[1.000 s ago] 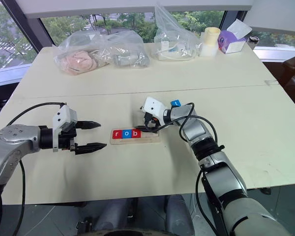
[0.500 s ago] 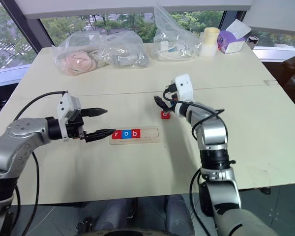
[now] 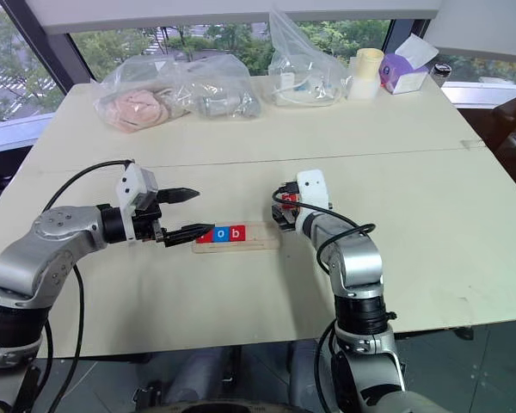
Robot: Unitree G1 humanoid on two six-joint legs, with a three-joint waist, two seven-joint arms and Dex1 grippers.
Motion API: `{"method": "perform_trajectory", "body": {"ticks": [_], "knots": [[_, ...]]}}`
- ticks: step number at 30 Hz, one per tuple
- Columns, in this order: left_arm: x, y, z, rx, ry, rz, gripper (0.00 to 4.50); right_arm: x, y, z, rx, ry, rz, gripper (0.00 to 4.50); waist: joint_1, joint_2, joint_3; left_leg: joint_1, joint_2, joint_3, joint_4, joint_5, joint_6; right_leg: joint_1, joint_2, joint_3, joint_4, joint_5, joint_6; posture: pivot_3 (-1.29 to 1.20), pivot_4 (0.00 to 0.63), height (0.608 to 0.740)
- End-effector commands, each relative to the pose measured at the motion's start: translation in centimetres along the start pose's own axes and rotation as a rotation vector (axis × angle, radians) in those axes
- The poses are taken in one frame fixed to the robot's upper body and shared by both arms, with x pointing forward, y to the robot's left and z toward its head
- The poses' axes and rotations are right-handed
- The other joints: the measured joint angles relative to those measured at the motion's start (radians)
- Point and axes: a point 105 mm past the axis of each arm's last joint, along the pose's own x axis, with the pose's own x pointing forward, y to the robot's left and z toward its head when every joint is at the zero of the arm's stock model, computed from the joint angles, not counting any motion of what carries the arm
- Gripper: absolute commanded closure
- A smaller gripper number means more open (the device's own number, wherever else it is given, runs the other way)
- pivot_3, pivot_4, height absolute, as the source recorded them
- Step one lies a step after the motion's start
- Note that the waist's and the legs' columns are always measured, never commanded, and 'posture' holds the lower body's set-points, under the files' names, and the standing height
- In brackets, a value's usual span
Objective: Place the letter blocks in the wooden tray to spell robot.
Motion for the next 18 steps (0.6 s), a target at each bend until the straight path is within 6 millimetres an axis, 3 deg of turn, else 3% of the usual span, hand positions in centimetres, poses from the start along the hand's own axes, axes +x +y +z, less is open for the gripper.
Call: {"method": "perform_trajectory", "body": {"ticks": [1, 2, 5, 8, 10, 18], "knots": [[0.1, -0.1, 0.5, 0.044, -0.006, -0.001, 0.0, 0.9, 0.1, 0.2, 0.005, -0.014, -0.01, 0.01, 0.0, 0.0, 0.0, 0.001, 0.0, 0.0, 0.0, 0.0, 0.0, 0.001, 0.0, 0.0, 0.0, 0.0, 0.0, 0.0, 0.15, 0.74], [0.1, -0.2, 0.5, 0.043, -0.008, -0.004, 0.0, 1.1, 0.0, 0.2, 0.003, -0.016, -0.016, 0.01, 0.0, 0.0, 0.0, 0.001, 0.0, 0.0, 0.0, 0.0, 0.0, 0.001, 0.0, 0.0, 0.0, 0.0, 0.0, 0.0, 0.15, 0.74], [-0.1, -0.4, 0.5, 0.04, -0.007, -0.002, 0.0, 1.7, 0.1, 0.2, -0.002, -0.025, -0.034, 0.84, 0.0, 0.0, 0.0, 0.002, 0.0, 0.0, 0.0, 0.0, 0.0, 0.002, 0.0, 0.0, 0.0, 0.0, 0.0, 0.0, 0.15, 0.74], [-0.1, -0.3, 0.4, 0.041, -0.003, 0.007, 0.0, 1.6, 0.4, 0.3, -0.014, -0.029, -0.035, 2.52, -0.001, 0.0, 0.0, 0.002, 0.0, 0.0, -0.001, 0.0, 0.0, 0.002, 0.0, 0.0, 0.0, 0.0, 0.0, 0.0, 0.15, 0.74], [-0.1, -0.3, 0.4, 0.04, -0.005, 0.009, 0.0, 1.4, 0.5, 0.2, -0.033, -0.026, -0.036, 3.28, -0.001, 0.0, 0.0, 0.002, 0.001, 0.0, -0.001, 0.0, 0.0, 0.002, 0.0, 0.0, 0.0, 0.0, 0.0, 0.0, 0.15, 0.74], [0.4, -1.1, 0.2, 0.069, 0.025, -0.037, 0.0, -1.2, -1.8, 1.7, -0.11, -0.082, -0.112, 3.31, 0.008, 0.0, 0.0, 0.001, 0.001, -0.001, 0.0, 0.0, 0.0, 0.002, 0.0, 0.0, -0.001, 0.0, 0.0, 0.0, 0.15, 0.74]]}}
